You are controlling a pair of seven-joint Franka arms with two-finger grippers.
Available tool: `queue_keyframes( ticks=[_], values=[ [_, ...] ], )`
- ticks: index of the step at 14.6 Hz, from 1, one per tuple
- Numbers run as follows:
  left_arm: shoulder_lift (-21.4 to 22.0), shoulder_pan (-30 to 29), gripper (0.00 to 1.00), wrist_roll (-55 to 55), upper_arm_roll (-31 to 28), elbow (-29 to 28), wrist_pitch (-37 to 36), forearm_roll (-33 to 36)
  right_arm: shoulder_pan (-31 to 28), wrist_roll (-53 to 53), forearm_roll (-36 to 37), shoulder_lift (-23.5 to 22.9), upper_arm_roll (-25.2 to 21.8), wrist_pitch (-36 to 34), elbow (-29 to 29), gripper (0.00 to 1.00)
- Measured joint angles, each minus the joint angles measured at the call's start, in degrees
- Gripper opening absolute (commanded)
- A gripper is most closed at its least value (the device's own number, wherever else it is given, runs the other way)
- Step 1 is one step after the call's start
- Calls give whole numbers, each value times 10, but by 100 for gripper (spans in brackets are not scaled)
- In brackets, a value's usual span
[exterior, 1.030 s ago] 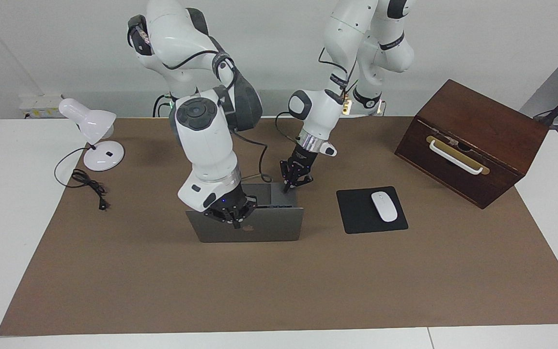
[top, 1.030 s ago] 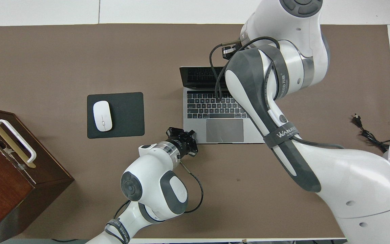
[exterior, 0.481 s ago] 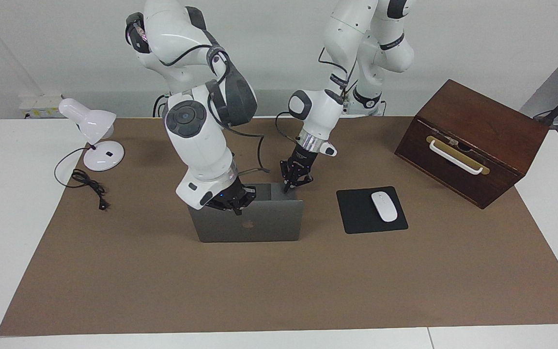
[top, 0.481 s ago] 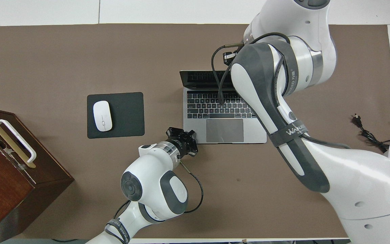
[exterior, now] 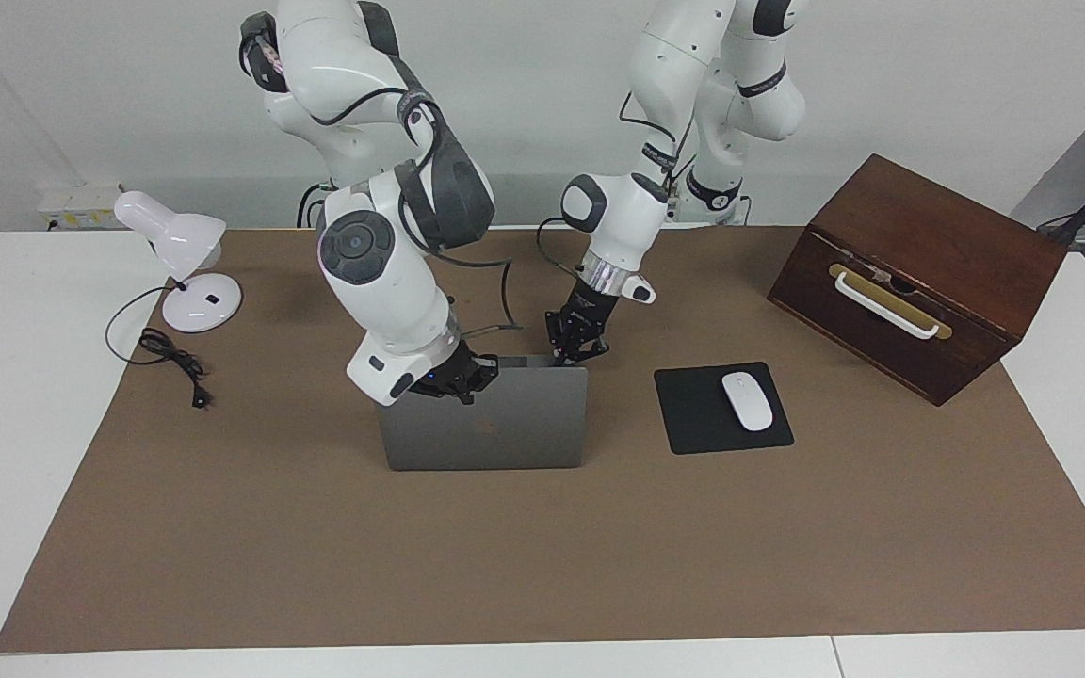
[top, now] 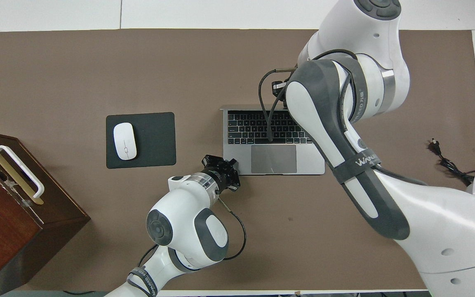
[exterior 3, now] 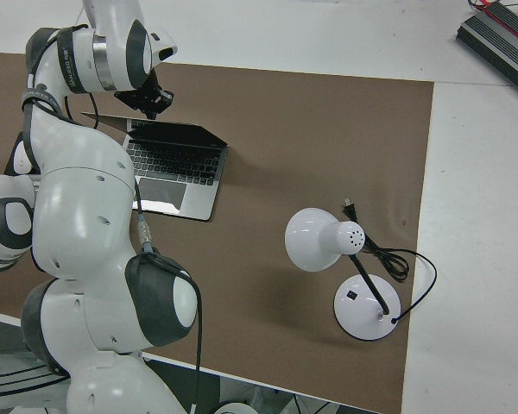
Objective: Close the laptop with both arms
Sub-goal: 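Push the laptop screen down toward the keyboard with the right gripper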
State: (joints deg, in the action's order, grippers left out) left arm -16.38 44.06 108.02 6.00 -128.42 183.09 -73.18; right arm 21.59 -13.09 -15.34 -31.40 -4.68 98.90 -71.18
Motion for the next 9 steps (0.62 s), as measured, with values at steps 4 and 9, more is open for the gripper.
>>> queue_keyframes(
  ticks=[4,9],
  values=[
    [4,-2,0,-7,-2,-6,0,0,1,-7,-14,9,2,0,-37,0],
    [8,-3,0,-7,-4,-11,0,0,3,-24,-21,18,3,0,-74,0]
  ],
)
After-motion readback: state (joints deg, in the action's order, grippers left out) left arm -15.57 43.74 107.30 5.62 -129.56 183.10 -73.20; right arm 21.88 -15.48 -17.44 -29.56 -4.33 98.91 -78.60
